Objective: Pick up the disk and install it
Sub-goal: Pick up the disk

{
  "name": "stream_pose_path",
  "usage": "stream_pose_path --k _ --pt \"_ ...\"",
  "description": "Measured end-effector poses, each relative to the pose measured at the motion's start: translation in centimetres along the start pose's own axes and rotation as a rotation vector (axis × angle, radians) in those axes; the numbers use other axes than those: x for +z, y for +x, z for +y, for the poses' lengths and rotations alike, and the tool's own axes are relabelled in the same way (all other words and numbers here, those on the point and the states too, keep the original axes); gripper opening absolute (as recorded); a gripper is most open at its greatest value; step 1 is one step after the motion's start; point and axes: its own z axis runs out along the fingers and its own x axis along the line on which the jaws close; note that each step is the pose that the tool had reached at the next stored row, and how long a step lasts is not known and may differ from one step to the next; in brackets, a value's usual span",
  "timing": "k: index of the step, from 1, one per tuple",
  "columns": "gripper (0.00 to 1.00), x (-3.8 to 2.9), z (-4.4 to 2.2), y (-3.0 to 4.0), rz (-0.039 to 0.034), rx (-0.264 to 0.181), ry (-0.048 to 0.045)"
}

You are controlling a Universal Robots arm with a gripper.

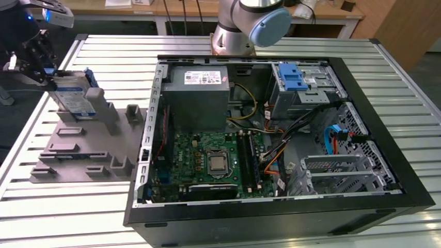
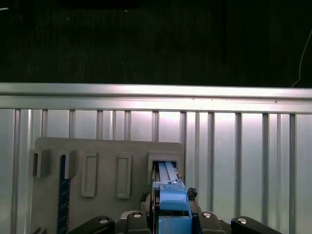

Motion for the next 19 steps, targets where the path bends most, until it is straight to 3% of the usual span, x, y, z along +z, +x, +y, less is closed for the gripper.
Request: stream_pose_path --k 4,9,19 --pt "0.38 0.02 -0.01 0.0 0.0003 0.046 0.0006" --pt "0.38 0.02 0.0 0.0 0.0006 0.066 0.0007" --pt "0.45 0.03 0.0 0.0 0.0005 0.068 0.0009"
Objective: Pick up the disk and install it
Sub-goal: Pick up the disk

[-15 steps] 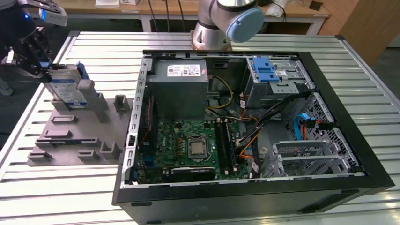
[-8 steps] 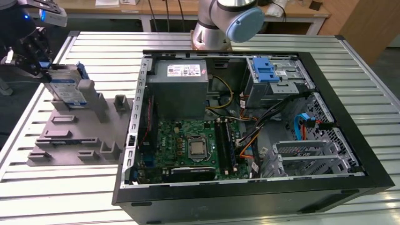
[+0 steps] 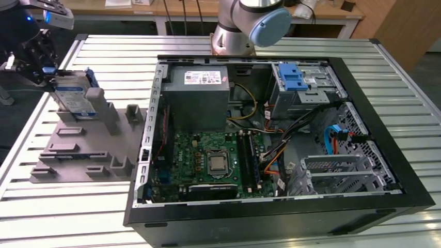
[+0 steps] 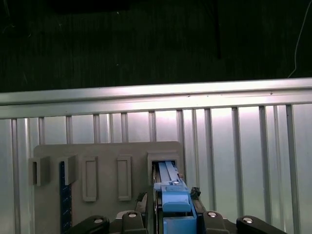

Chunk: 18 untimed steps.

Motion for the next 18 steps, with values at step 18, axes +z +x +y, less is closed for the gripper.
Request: stream_pose_path --k 18 --pt "0.37 -0.18 0.0 0.0 0.0 0.001 -0.0001"
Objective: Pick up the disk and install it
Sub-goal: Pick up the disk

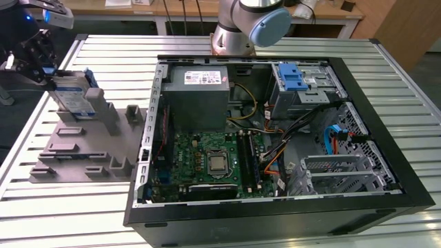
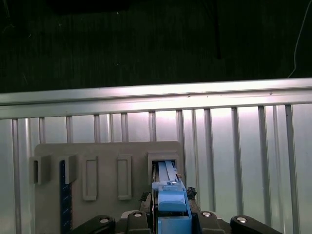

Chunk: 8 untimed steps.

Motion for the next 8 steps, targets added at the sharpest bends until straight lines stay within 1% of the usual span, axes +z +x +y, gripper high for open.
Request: stream_pose_path --k 4,8 --pt "0.37 -0.38 0.0 0.0 0.0 0.0 0.0001" --pt "0.37 -0.36 0.0 0.0 -0.0001 0.0 0.0002"
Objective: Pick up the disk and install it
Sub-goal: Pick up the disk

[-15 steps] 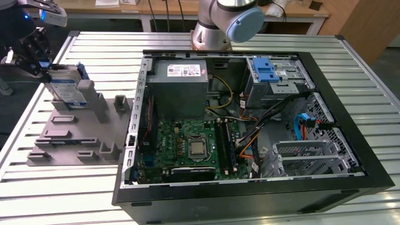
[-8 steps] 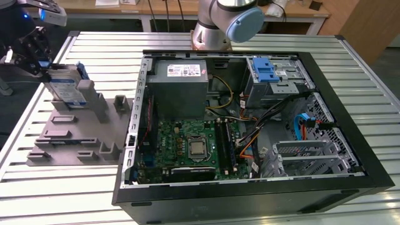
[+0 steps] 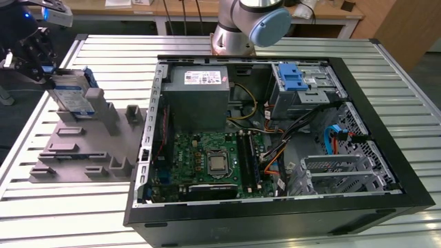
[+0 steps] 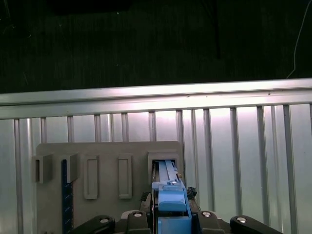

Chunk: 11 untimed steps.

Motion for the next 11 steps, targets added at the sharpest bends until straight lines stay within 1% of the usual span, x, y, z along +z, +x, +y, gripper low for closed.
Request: stream_pose_path --k 7,8,11 --pt "0.38 0.3 0.0 0.0 0.0001 0.0 -0.0002" --pt "0.44 0.34 0.0 0.0 0.0002 0.0 -0.0002" --pt "0.44 0.37 0.0 0.01 0.0003 0.0 -0.0005"
